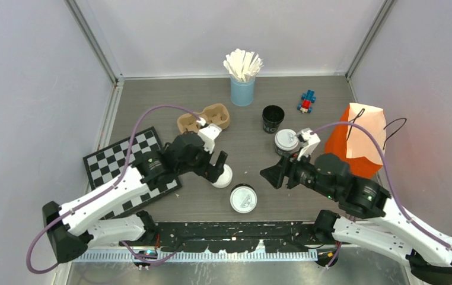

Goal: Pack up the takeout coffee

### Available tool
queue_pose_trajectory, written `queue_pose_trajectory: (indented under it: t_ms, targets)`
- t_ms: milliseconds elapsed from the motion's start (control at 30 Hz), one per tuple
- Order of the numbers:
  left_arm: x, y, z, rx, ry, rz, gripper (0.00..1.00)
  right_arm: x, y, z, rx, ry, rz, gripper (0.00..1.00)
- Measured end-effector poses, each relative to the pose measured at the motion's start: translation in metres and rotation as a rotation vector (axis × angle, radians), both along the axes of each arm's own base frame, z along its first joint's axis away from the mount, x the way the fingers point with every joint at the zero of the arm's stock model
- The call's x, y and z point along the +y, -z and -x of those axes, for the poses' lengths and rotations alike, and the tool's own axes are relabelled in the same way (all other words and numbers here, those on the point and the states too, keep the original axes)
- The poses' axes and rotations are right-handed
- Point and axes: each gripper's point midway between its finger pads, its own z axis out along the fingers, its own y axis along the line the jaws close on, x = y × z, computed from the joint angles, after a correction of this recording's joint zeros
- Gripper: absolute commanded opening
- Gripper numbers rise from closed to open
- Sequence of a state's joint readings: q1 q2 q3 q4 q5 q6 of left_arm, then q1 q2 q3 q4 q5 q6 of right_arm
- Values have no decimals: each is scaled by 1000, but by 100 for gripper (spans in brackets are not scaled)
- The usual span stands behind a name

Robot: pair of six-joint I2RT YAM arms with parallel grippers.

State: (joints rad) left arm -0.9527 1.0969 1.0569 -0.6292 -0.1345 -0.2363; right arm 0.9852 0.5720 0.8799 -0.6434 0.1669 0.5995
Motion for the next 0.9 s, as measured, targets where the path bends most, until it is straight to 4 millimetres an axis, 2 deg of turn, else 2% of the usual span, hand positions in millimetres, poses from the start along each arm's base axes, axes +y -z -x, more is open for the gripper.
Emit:
queue_pose_trajectory:
  t_ms: [67,200,300,433,633,900]
  targets:
    - [15,12,4,38,-39,27,96,10,13,-2,27,-18,31,65]
    - [36,38,21,123,-86,81,92,27,54,-5,105,-61,122,64]
    - [36,46,32,175,-82,135,91,36,82,-4,157,-95,184,63]
    - [26,54,48,241,-30,208,91,43,115,2,226,-146,259,63]
    - [12,59,64,302,65,256,91,52,133,11,274,-232,295,63]
    - [6,71,69,334,104,257,92,52,138,12,305,-263,291,66]
